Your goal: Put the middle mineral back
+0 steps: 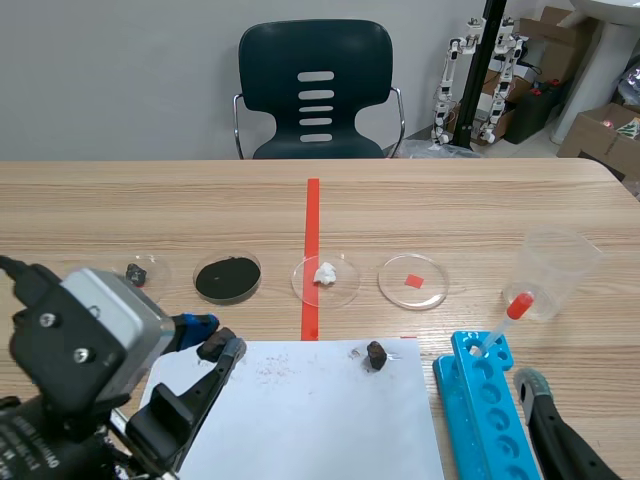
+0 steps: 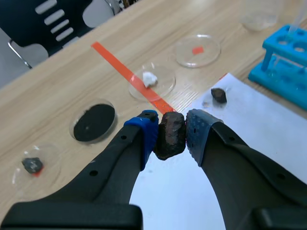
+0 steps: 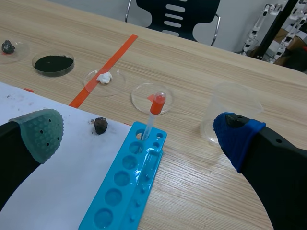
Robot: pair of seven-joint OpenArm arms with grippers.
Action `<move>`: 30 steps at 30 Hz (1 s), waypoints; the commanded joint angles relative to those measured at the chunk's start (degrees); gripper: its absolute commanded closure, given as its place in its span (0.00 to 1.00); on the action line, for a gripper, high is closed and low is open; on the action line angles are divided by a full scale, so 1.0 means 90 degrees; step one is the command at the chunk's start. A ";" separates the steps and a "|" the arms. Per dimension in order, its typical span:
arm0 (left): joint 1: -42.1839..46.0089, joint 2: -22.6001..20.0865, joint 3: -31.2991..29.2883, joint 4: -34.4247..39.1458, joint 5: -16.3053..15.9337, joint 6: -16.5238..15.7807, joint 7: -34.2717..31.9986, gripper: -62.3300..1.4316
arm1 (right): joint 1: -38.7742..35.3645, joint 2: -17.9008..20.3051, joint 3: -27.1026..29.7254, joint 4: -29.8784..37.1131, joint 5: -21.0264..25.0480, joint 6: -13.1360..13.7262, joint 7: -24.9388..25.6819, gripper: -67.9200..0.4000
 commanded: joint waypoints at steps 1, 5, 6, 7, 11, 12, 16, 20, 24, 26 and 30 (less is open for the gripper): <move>-0.0194 0.0199 0.0044 -0.0102 -0.0044 0.0029 -0.0114 0.80 | 0.0039 0.0000 0.0041 0.0090 0.0063 -0.0022 0.0090 0.00; -0.0750 0.0546 0.0202 -0.0597 -0.0044 0.0034 0.0248 0.80 | 0.0039 0.0000 0.0041 0.0090 0.0063 -0.0022 0.0090 0.00; -0.0891 0.0617 0.0240 -0.0716 -0.0041 0.0034 0.0362 0.80 | 0.0039 0.0000 0.0041 0.0090 0.0063 -0.0022 0.0090 0.00; -0.1047 0.0682 0.0279 -0.0843 -0.0039 0.0034 0.0483 0.80 | 0.0039 0.0000 0.0041 0.0090 0.0063 -0.0022 0.0090 0.00; -0.1637 0.0782 0.0481 -0.1384 -0.0039 0.0032 0.0719 0.79 | 0.0039 0.0000 0.0041 0.0090 0.0063 -0.0022 0.0090 0.00; -0.1780 0.0782 0.0551 -0.1518 -0.0039 0.0032 0.0716 0.79 | 0.0039 0.0000 0.0041 0.0090 0.0063 -0.0022 0.0090 0.00; -0.2232 0.0782 0.0838 -0.2018 -0.0039 0.0032 0.0716 0.79 | 0.0039 0.0000 0.0041 0.0090 0.0063 -0.0022 0.0090 0.00; -0.2633 0.0784 0.1154 -0.2618 -0.0041 0.0032 0.0503 0.79 | 0.0039 0.0000 0.0041 0.0090 0.0063 -0.0022 0.0090 0.00; -0.3026 0.0794 0.1350 -0.3164 -0.0197 0.0032 0.0503 0.79 | 0.0039 0.0000 0.0041 0.0090 0.0063 -0.0022 0.0090 0.00; -0.3189 0.0877 0.1377 -0.3417 -0.0260 0.0034 0.0505 0.79 | 0.0039 0.0000 0.0041 0.0090 0.0063 -0.0022 0.0090 0.00; -0.3514 0.1061 0.1377 -0.3900 -0.0260 0.0034 0.0537 0.79 | 0.0039 0.0000 0.0041 0.0090 0.0063 -0.0022 0.0090 0.00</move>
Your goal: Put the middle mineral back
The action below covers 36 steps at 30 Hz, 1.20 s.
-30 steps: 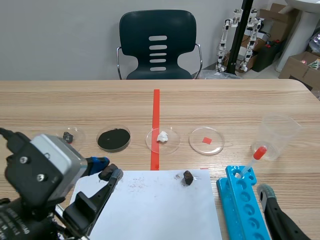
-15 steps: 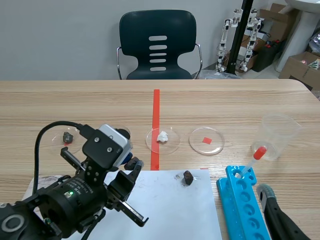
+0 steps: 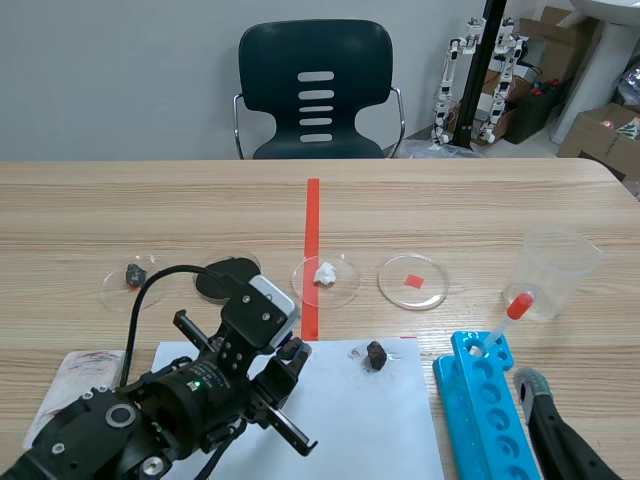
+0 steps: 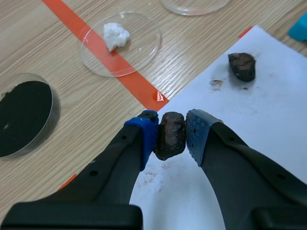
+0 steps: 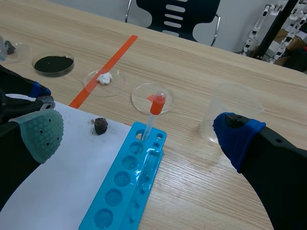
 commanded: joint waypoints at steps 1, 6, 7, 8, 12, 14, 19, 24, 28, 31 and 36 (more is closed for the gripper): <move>-0.0129 0.0151 -0.0034 0.0022 -0.0022 0.0010 -0.0097 0.79 | 0.0039 0.0000 0.0041 0.0090 0.0063 -0.0022 0.0095 0.00; -0.0335 0.0245 -0.0034 -0.0396 -0.0022 0.0010 -0.0034 0.79 | 0.0039 0.0000 0.0041 0.0090 0.0063 -0.0022 0.0092 0.00; -0.0372 0.0257 -0.0034 -0.0471 -0.0022 0.0010 -0.0032 0.79 | 0.0039 0.0000 0.0041 0.0090 0.0063 -0.0022 0.0092 0.00; -0.0406 0.0260 -0.0034 -0.0532 -0.0022 0.0010 -0.0032 0.79 | 0.0039 0.0000 0.0041 0.0090 0.0063 -0.0022 0.0092 0.00; -0.0551 0.0277 -0.0034 -0.0733 -0.0024 0.0012 0.0058 0.79 | 0.0039 0.0000 0.0041 0.0090 0.0063 -0.0022 0.0092 0.00; -0.0607 0.0277 -0.0041 -0.0809 -0.0024 0.0017 0.0083 0.79 | 0.0039 0.0000 0.0041 0.0090 0.0063 -0.0022 0.0092 0.00; -0.0629 0.0279 -0.0039 -0.0835 -0.0022 0.0032 0.0087 0.79 | 0.0039 0.0000 0.0041 0.0090 0.0063 -0.0022 0.0092 0.00; -0.0627 0.0313 -0.0039 -0.0835 -0.0022 0.0034 0.0090 0.74 | 0.0039 0.0000 0.0041 0.0090 0.0063 -0.0022 0.0092 0.00; -0.0627 0.0311 -0.0041 -0.0835 -0.0022 0.0165 0.0180 0.59 | 0.0039 0.0000 0.0041 0.0090 0.0063 -0.0022 0.0092 0.00; -0.0622 0.0311 -0.0039 -0.0835 -0.0019 0.0367 0.0277 0.54 | 0.0039 0.0000 0.0041 0.0090 0.0063 -0.0022 0.0092 0.00; -0.0559 0.0311 -0.0039 -0.0828 0.0053 0.0401 0.0267 0.28 | 0.0039 0.0000 0.0041 0.0090 0.0063 -0.0022 0.0092 0.00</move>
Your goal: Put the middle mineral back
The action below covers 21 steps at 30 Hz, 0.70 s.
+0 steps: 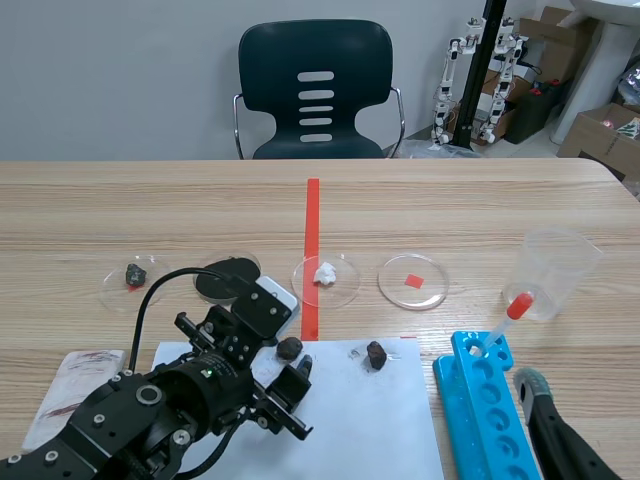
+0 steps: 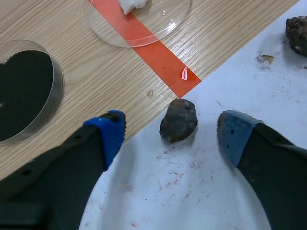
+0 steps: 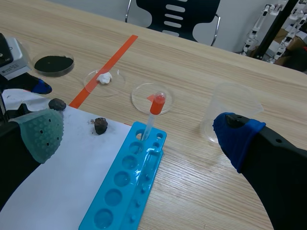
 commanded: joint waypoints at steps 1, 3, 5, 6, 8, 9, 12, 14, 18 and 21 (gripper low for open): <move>0.0044 0.0063 -0.0039 0.0117 -0.0017 0.0041 -0.0087 0.23 | 0.0039 0.0000 0.0041 0.0090 0.0063 -0.0022 0.0092 0.00; 0.0104 0.0063 -0.0039 0.0138 -0.0017 0.0041 -0.0112 0.19 | 0.0039 0.0000 0.0041 0.0090 0.0063 -0.0022 0.0095 0.00; 0.0219 0.0058 -0.0049 0.0243 -0.0015 0.0109 -0.0134 0.18 | 0.0039 0.0000 0.0041 0.0090 0.0063 -0.0022 0.0092 0.00; 0.0279 0.0061 -0.0051 0.0328 -0.0017 0.0197 -0.0136 0.18 | 0.0039 0.0000 0.0041 0.0090 0.0063 -0.0022 0.0092 0.00; 0.0423 0.0061 -0.0051 0.0551 -0.0010 0.0350 -0.0129 0.18 | 0.0039 0.0000 0.0041 0.0090 0.0063 -0.0022 0.0092 0.00; 0.0498 0.0061 -0.0051 0.0685 0.0012 0.0459 -0.0129 0.18 | 0.0039 0.0000 0.0041 0.0090 0.0063 -0.0022 0.0092 0.00; 0.0699 0.0058 -0.0051 0.1066 0.0058 0.0561 -0.0129 0.15 | 0.0039 0.0000 0.0041 0.0090 0.0063 -0.0022 0.0092 0.00; 0.0816 0.0061 -0.0051 0.1275 0.0136 0.0559 -0.0131 0.10 | 0.0039 0.0000 0.0041 0.0090 0.0063 -0.0022 0.0092 0.00; 0.0911 0.0061 -0.0051 0.1438 0.0177 0.0559 -0.0136 0.03 | 0.0039 0.0000 0.0041 0.0090 0.0063 -0.0022 0.0092 0.00; 0.0911 0.0061 -0.0051 0.1438 0.0177 0.0559 -0.0131 0.03 | 0.0039 0.0000 0.0041 0.0090 0.0063 -0.0022 0.0092 0.00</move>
